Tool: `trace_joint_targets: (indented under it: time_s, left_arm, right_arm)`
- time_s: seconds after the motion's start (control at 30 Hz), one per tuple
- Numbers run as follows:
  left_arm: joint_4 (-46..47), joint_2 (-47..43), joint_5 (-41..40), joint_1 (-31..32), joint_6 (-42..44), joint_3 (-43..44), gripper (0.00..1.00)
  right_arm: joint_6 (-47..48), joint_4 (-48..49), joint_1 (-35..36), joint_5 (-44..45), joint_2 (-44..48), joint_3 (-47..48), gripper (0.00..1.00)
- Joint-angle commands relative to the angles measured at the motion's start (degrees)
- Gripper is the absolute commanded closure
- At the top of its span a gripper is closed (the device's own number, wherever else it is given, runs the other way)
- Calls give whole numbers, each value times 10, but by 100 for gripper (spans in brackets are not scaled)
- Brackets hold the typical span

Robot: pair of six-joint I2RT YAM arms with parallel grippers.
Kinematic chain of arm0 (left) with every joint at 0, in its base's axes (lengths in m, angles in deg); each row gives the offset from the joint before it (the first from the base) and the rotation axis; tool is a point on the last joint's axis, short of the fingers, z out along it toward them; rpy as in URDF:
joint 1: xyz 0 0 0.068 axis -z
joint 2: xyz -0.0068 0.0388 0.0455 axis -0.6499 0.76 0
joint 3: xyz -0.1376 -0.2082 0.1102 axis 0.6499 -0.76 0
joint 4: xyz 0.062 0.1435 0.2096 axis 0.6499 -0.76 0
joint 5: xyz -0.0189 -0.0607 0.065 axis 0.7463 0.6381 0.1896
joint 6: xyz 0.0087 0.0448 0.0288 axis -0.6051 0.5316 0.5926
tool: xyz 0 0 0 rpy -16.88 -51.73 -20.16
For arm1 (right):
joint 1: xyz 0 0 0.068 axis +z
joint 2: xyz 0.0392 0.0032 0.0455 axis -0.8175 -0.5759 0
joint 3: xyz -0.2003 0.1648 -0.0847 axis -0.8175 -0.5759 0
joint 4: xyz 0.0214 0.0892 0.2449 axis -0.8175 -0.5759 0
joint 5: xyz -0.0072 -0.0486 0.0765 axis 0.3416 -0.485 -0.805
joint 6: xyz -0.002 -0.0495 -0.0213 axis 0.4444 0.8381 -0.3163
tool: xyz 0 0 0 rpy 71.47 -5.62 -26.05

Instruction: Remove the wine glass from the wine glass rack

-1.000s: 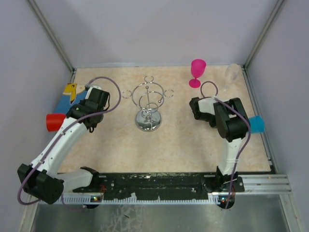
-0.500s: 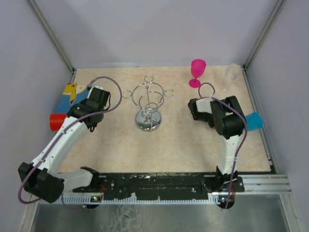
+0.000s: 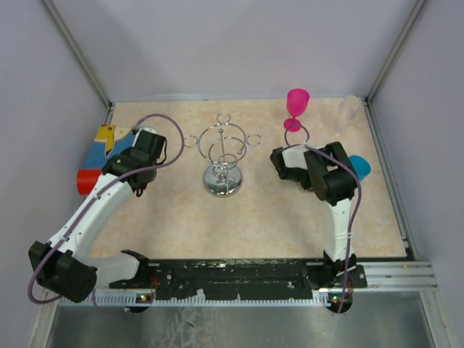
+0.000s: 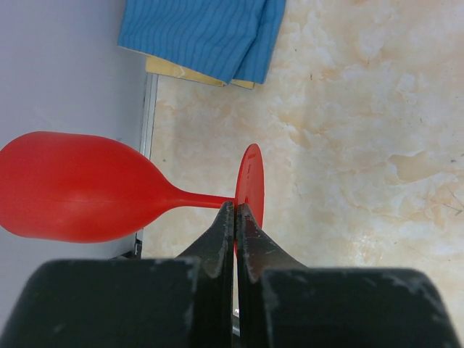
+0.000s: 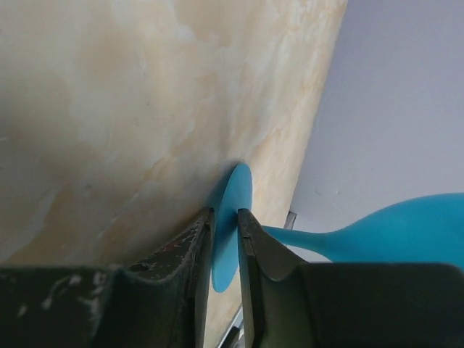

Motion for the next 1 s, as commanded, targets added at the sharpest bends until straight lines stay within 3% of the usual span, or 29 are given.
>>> trace_joint_targets:
  time_s: [0.0,0.2,0.43,0.7,0.83,0.9,0.97]
  left_arm:
    - [14,-15,6,4,9,2,100]
    - [15,-11,10,4,9,1,100]
    - [13,-7,4,4,7,-5,100]
    - [9,-10,4,4,3,-9,100]
    - [8,-1,-1,3,3,-10,100]
    - [9,8,0,4,4,-11,100]
    - [7,19,0,4,2,-10,100]
  right_arm:
    - [-23,44,7,-52,-13,6,76]
    - [-14,62,13,-79,-7,0,73]
    - [-5,73,59,-103,14,11,45]
    - [12,93,88,-151,14,26,41]
    - [15,104,100,-172,20,22,44]
    - [19,119,107,-184,33,14,54]
    - [25,132,108,-210,46,7,76]
